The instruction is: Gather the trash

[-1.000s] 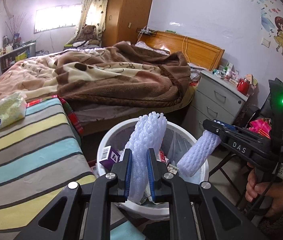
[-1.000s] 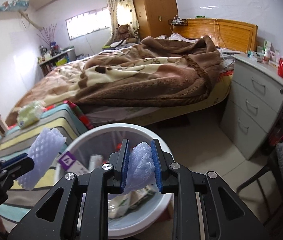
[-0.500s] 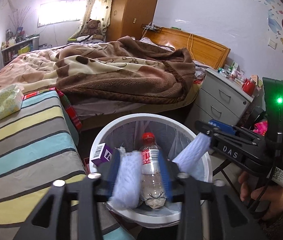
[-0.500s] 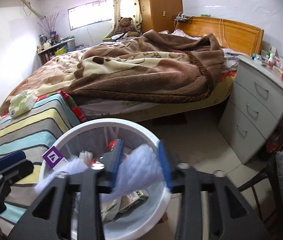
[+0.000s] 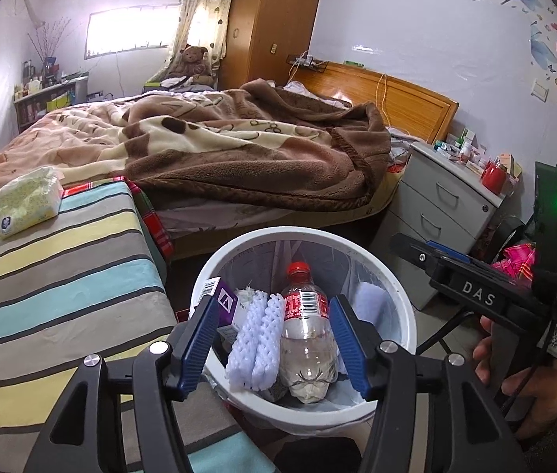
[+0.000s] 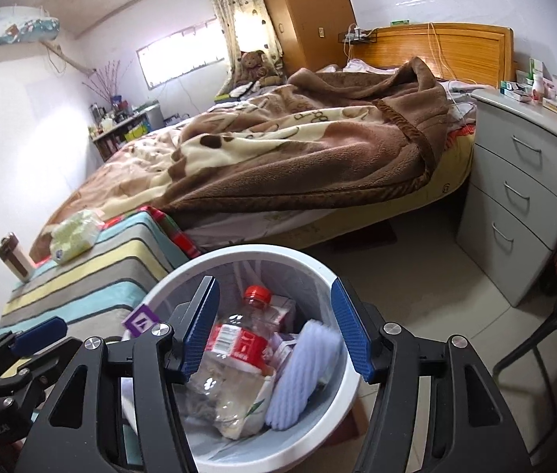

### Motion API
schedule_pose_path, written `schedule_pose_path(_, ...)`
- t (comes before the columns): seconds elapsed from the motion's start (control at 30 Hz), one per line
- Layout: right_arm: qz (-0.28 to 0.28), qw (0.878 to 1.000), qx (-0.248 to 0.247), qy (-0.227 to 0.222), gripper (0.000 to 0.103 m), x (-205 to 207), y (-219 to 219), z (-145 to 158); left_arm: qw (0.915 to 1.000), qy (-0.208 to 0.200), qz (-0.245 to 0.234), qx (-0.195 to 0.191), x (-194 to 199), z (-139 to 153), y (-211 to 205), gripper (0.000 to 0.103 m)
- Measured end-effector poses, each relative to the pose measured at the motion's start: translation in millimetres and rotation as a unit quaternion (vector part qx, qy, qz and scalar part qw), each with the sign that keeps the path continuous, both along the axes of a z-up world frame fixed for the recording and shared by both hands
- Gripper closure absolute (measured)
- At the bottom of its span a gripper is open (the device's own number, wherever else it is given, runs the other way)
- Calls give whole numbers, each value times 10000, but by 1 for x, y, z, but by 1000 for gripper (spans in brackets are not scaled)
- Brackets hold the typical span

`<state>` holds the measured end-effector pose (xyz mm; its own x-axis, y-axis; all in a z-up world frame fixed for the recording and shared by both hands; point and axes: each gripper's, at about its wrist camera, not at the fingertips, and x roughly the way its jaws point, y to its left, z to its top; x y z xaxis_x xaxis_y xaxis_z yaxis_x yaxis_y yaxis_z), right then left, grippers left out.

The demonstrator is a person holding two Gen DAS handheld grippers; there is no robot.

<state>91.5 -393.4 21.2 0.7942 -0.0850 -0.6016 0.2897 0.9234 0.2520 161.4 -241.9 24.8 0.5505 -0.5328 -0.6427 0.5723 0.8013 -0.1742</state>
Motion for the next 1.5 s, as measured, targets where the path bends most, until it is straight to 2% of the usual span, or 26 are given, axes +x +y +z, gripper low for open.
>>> schedule_pose_path(0.13,71,9997,107,-186,42,-14,9,5,9998,-147,131,59,-13,6,7,45)
schedule_pose_path(0.43,206,9984,17,-519,42,-49,38,8,9972,-384,637,22,-48,12,40,45)
schedule_pose_path(0.6,320,9977,-136,-577,42,-63,54,8,9926,-724,917,318,-76,12,55,45)
schedule_pose_path(0.77,354,9967,-331,-653,42,-78,66,11,9927,-732,957,79,-97,13,76,45)
schedule_pose_path(1.07,184,9960,-578,-659,42,-99,85,8,9801,-1196,1493,525,-130,16,94,45)
schedule_pose_path(1.3,148,9940,-814,-718,42,-106,103,6,9784,-1169,1606,572,-143,8,109,45)
schedule_pose_path(1.5,29,9948,-747,-685,42,-109,102,4,9792,-1012,1682,511,-144,2,116,45)
